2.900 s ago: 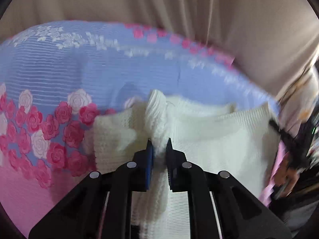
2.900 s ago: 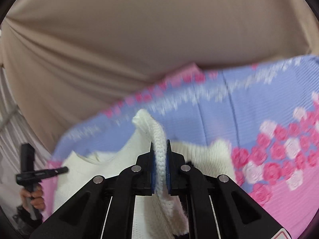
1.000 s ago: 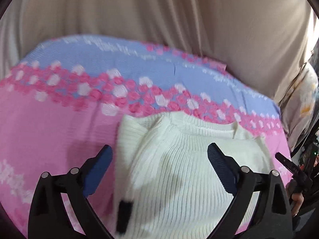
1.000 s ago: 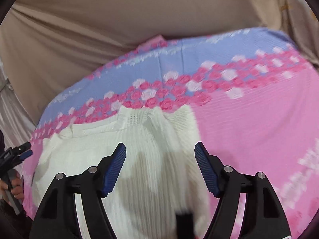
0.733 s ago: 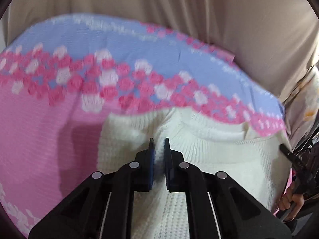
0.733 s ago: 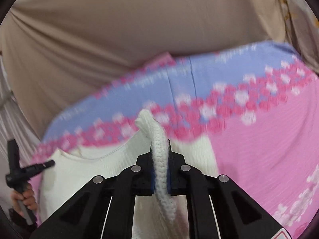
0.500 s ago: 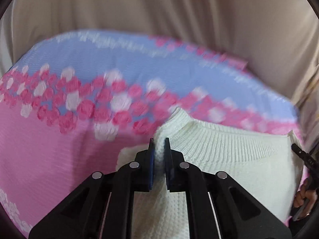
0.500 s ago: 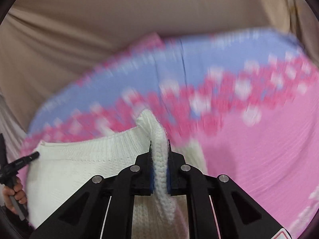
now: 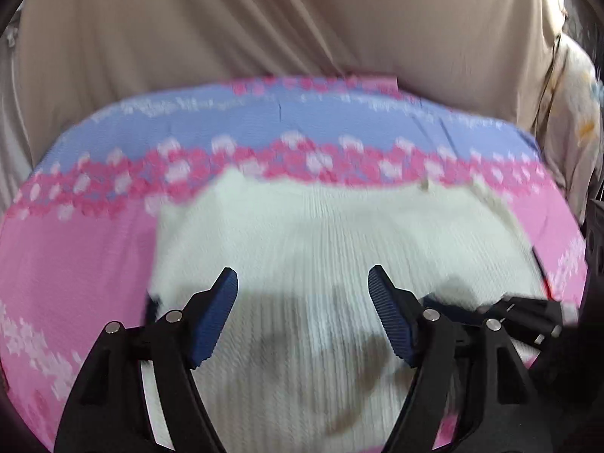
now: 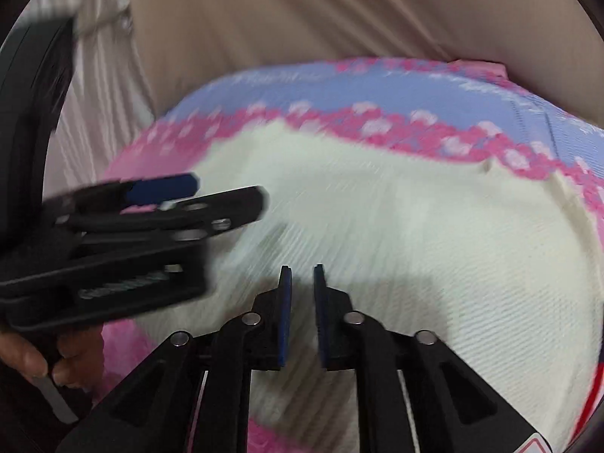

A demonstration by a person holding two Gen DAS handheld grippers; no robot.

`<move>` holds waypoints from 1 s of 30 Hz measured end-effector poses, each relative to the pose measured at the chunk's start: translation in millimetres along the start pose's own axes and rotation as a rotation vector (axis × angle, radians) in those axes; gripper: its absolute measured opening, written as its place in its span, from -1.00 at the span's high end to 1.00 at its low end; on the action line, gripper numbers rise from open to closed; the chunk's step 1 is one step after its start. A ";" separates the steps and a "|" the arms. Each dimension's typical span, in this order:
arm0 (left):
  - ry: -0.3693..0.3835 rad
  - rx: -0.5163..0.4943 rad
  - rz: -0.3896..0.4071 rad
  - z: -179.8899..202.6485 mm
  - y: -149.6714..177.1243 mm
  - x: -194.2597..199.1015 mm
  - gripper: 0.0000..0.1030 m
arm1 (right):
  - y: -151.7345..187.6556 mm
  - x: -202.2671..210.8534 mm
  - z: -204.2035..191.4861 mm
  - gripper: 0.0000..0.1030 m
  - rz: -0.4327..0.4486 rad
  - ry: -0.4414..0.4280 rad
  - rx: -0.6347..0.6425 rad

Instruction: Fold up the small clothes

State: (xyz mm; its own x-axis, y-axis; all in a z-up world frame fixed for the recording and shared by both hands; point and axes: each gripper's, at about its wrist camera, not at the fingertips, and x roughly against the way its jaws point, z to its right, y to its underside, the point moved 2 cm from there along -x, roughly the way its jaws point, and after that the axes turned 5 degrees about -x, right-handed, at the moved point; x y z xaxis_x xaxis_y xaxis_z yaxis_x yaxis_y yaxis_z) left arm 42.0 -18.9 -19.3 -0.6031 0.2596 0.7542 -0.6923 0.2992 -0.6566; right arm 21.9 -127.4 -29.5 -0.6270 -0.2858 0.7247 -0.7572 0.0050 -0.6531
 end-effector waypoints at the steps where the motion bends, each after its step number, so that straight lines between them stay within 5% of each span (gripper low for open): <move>1: -0.020 0.005 -0.026 -4.1 8.1 -6.2 -0.32 | 7.8 2.2 5.3 0.87 0.011 0.030 -0.004; 3: -0.076 0.025 -0.087 -26.2 29.1 -15.2 -0.28 | 21.5 22.4 45.3 0.93 0.039 0.087 -0.093; 7: -0.098 0.017 -0.084 -65.1 59.4 1.2 -0.20 | 58.3 79.8 146.1 1.00 0.050 0.316 -0.306; 10: -0.195 0.026 -0.119 -76.7 70.5 10.2 -0.37 | 78.1 108.8 178.4 1.00 0.062 0.262 -0.411; 12: -0.135 0.096 -0.138 -85.2 72.8 9.6 -0.35 | 72.6 114.8 173.4 1.00 0.066 0.292 -0.391; 15: -0.110 0.111 -0.087 -79.7 50.8 15.6 -0.29 | 34.7 118.7 162.7 0.49 0.156 0.370 -0.335; 16: -0.110 0.100 -0.045 -73.3 34.9 20.0 -0.30 | 19.4 118.0 167.3 0.02 0.187 0.345 -0.344; 17: -0.098 0.097 -0.008 -70.1 18.8 21.3 -0.33 | 2.0 112.8 175.4 -0.16 0.213 0.314 -0.357; 21: -0.061 0.134 0.024 -68.4 -31.8 -8.6 -0.44 | -49.8 57.2 203.3 -0.21 0.152 0.299 -0.405; 23: -0.094 0.159 -0.025 -74.6 -41.2 -39.8 -0.41 | -57.7 19.6 218.6 0.22 0.078 0.263 -0.435; 24: -0.108 0.165 -0.050 -76.9 -42.4 -53.5 -0.35 | -58.5 9.2 222.5 0.82 0.055 0.246 -0.435; 27: -0.155 0.178 -0.098 -87.6 -31.6 -79.1 -0.37 | -52.3 31.5 237.9 0.87 0.174 0.230 -0.506; 30: -0.089 0.231 -0.081 -98.7 -20.6 -81.2 -0.48 | -39.7 29.4 261.5 0.88 0.172 0.226 -0.581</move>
State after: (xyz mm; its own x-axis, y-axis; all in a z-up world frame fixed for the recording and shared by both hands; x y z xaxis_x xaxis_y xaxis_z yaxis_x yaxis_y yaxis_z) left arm 144.3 44.5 -66.9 -0.5679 0.1581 0.8078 -0.8054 0.0956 -0.5850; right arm 81.5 -386.6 -39.7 -0.7230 -0.0261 0.6903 -0.5786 0.5688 -0.5845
